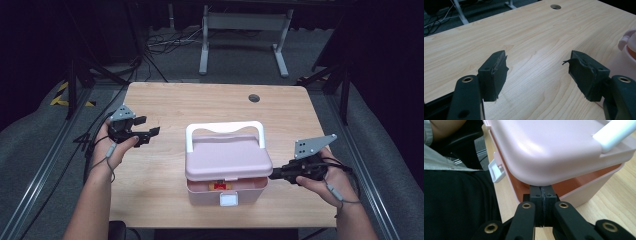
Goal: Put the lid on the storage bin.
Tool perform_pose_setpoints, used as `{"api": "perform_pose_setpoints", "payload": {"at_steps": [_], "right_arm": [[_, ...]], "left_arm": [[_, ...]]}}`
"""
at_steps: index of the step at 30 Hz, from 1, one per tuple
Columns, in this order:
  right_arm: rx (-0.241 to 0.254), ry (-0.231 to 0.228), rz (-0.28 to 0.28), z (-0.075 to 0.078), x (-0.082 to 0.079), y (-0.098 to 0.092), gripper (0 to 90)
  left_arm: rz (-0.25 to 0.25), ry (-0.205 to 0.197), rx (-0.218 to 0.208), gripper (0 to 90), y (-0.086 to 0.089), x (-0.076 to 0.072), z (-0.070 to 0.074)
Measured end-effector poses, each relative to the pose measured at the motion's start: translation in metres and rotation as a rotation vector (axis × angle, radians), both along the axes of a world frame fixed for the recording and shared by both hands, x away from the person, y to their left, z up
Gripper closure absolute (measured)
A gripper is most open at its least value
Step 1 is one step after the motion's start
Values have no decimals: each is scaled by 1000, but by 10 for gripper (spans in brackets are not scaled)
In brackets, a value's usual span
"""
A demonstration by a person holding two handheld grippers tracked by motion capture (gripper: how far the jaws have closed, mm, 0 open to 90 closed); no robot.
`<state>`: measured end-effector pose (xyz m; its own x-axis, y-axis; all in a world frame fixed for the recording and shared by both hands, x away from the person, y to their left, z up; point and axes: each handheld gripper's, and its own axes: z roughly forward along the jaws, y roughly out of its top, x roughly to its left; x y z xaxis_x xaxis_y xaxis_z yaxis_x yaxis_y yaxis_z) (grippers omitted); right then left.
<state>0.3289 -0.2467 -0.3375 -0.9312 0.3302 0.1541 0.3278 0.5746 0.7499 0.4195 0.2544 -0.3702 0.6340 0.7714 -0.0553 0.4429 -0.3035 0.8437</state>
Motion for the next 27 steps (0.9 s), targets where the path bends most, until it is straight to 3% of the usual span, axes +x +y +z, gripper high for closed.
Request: {"api": "perform_pose_setpoints", "payload": {"at_steps": [27], "right_arm": [[-119,59,62,-5,-5,4,900]], "left_arm": [[-13,26,17,309,-5,3,-6]]}}
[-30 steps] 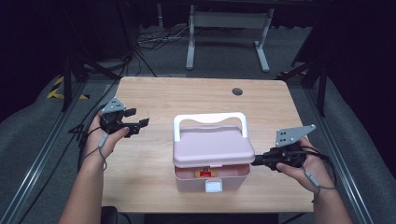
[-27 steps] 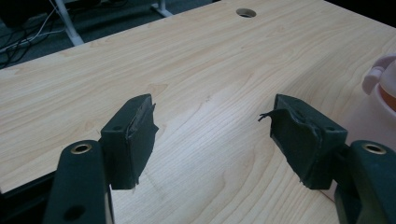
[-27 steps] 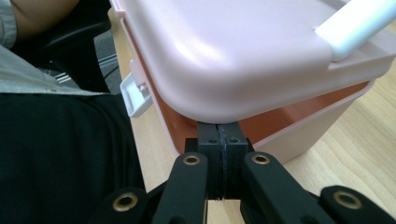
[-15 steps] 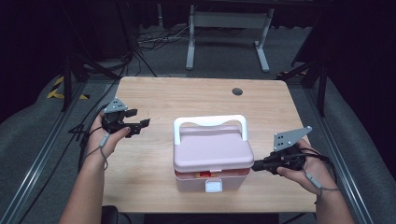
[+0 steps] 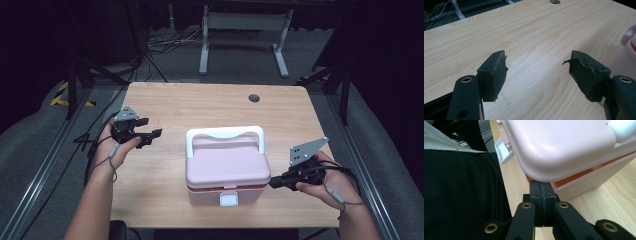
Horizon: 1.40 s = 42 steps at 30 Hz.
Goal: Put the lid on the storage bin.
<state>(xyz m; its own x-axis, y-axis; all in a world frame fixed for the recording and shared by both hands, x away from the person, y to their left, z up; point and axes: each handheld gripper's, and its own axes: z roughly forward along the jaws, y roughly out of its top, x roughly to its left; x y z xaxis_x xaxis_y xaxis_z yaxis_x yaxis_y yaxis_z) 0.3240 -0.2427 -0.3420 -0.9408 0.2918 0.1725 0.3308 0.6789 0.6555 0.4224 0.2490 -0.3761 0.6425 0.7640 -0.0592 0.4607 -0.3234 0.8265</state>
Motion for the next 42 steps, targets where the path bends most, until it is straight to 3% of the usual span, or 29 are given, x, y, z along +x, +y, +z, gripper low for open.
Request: {"api": "perform_pose_setpoints", "payload": {"at_steps": [17,29,35,37,39,42], "right_arm": [[-58,24,32,-3,-2,3,900],[-14,25,45,1,-4,1,896],[88,22,53,10,-6,-2,793],[99,22,51,11,-6,-2,769],[163,-4,36,17,-6,-3,643],[201,-26,28,21,-7,-3,611]], "left_arm": [[-12,15,12,301,-4,1,-3],[-10,15,7,300,-4,1,-3],[-13,15,7,296,-4,-3,-1],[-13,12,6,293,-4,-4,0],[-15,2,3,293,-4,-7,2],[-23,-3,0,293,-5,-10,3]]}}
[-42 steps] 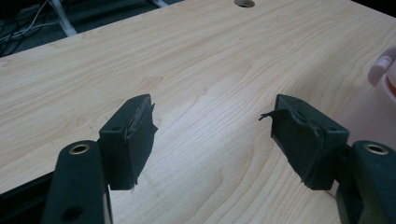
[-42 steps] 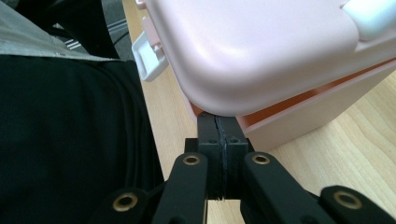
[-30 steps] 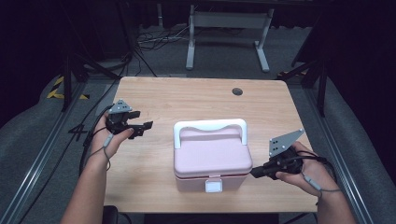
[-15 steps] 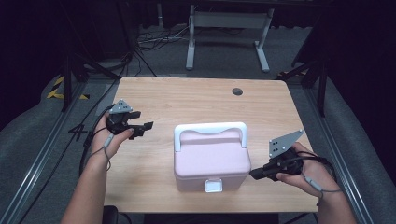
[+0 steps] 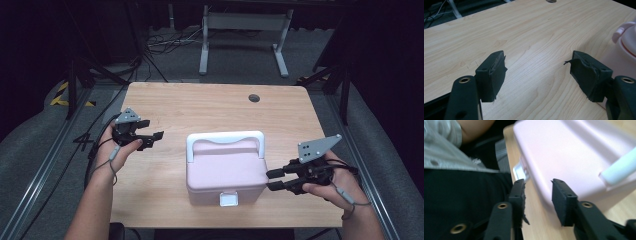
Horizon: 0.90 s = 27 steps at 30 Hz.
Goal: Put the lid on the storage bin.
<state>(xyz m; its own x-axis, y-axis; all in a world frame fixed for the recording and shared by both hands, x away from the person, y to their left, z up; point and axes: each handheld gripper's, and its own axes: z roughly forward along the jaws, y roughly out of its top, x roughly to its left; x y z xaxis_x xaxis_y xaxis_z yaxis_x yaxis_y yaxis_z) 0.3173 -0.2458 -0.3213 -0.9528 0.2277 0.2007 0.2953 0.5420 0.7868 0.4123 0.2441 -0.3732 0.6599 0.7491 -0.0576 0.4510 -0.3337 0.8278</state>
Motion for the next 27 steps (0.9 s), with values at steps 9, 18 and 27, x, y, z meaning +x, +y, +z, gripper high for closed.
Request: {"api": "perform_pose_setpoints", "payload": {"at_steps": [9,18,27], "right_arm": [[150,-83,-51,17,3,-5,551],[225,-188,-231,24,19,-19,519],[196,-234,-470,18,35,-43,465]], "left_arm": [[-4,-3,-2,289,2,-11,2],[41,-4,11,284,18,-20,2],[59,6,27,278,22,-19,-1]]}}
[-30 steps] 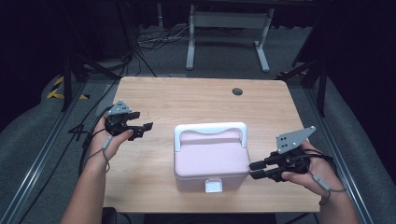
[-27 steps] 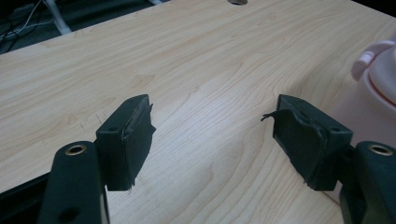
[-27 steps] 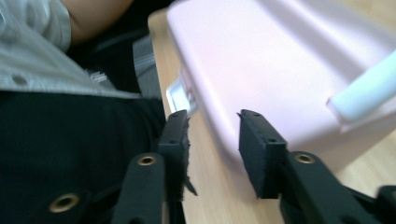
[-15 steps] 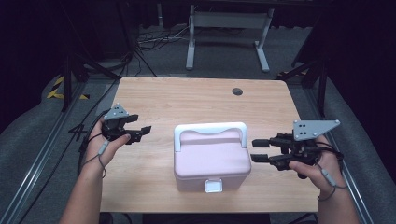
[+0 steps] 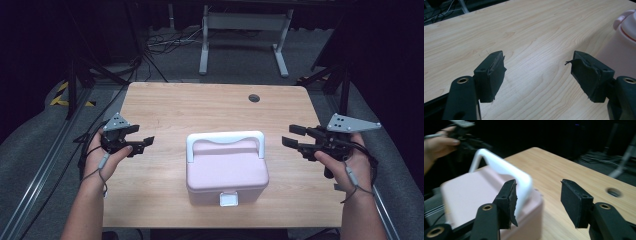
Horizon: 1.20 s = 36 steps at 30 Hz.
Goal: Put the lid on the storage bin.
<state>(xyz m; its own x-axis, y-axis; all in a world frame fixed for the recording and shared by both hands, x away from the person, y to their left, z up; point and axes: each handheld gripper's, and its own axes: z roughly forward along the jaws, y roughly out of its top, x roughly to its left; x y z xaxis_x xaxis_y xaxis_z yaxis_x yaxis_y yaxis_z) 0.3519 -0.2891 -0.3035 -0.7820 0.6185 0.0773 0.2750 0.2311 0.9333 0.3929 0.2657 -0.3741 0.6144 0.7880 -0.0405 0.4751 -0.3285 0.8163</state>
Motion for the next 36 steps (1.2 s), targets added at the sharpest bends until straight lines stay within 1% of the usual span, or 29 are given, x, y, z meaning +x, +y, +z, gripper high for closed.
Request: {"api": "perform_pose_setpoints", "payload": {"at_steps": [2,4,5,8,9,11,13,14,15,16,18,21,24,26,29,31,32,34,35,36], "right_arm": [[-12,8,-51,-2,4,-7,452],[-47,-16,-99,-6,8,-15,449],[-74,-20,-117,-8,11,-21,425],[-89,-7,-154,-13,17,-32,373],[-90,-5,-166,-16,20,-36,337],[-89,12,-186,-20,23,-41,305],[-84,23,-202,-25,26,-46,249],[-76,33,-204,-28,28,-48,223],[-69,54,-202,-31,31,-50,207],[-73,65,-200,-35,32,-52,199],[-103,66,-180,-42,37,-55,184],[-101,81,-169,-52,43,-58,150],[-122,101,-155,-62,49,-61,153],[-154,130,-136,-71,53,-63,152],[-167,175,-120,-82,58,-64,153],[-174,192,-122,-89,61,-64,153],[-177,202,-129,-93,63,-64,153],[-187,215,-138,-99,65,-63,153],[-200,222,-136,-103,66,-62,154],[-214,229,-131,-107,68,-61,154]], "left_arm": [[4,2,9,276,0,1,-1],[8,4,14,275,1,1,-1],[8,5,12,274,1,1,-1],[7,5,11,273,2,2,-2],[8,6,10,273,2,2,-2],[11,10,9,273,3,3,-3],[14,13,7,273,4,4,-4],[15,17,6,273,5,5,-5],[14,17,11,273,5,6,-5],[15,17,10,273,5,7,-6],[14,21,7,271,5,8,-7],[7,24,11,262,6,10,-8],[8,28,7,255,7,12,-11],[-7,35,18,234,7,13,-13],[-26,38,34,223,8,15,-16],[-24,45,31,223,8,16,-18],[-20,55,37,223,8,17,-20],[-20,43,54,223,8,18,-22],[-19,41,67,222,8,19,-21],[-15,46,64,222,8,19,-22]]}}
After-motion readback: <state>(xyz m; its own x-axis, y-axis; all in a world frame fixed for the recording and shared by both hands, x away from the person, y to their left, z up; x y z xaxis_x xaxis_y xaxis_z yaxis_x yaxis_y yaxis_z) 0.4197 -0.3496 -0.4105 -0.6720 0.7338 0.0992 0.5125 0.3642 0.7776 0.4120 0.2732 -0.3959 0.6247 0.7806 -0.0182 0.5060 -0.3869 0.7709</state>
